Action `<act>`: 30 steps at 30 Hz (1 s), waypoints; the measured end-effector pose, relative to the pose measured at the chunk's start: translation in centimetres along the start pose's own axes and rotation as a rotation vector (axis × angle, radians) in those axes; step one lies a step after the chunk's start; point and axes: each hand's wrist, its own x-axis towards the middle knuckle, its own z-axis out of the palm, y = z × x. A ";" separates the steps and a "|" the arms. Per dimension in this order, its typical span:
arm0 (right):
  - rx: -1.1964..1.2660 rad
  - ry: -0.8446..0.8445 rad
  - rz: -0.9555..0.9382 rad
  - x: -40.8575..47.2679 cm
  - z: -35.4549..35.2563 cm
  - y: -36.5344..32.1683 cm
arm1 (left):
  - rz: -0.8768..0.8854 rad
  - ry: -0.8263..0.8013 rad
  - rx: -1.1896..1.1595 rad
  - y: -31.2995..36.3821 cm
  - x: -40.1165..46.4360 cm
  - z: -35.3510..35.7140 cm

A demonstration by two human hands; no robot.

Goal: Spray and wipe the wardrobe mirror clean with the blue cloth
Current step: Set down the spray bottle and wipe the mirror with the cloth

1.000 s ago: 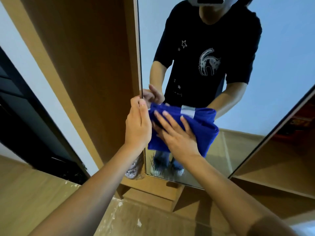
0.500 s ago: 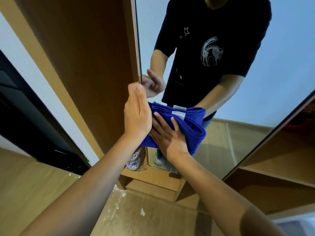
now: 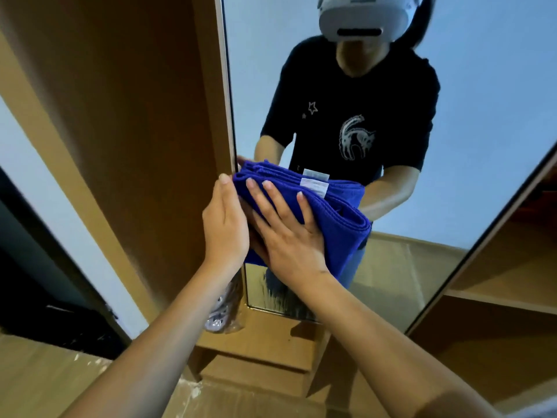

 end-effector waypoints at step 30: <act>-0.165 0.007 0.002 -18.3 11.9 -7.4 | 0.470 0.180 -0.056 -9.5 -2.0 1.7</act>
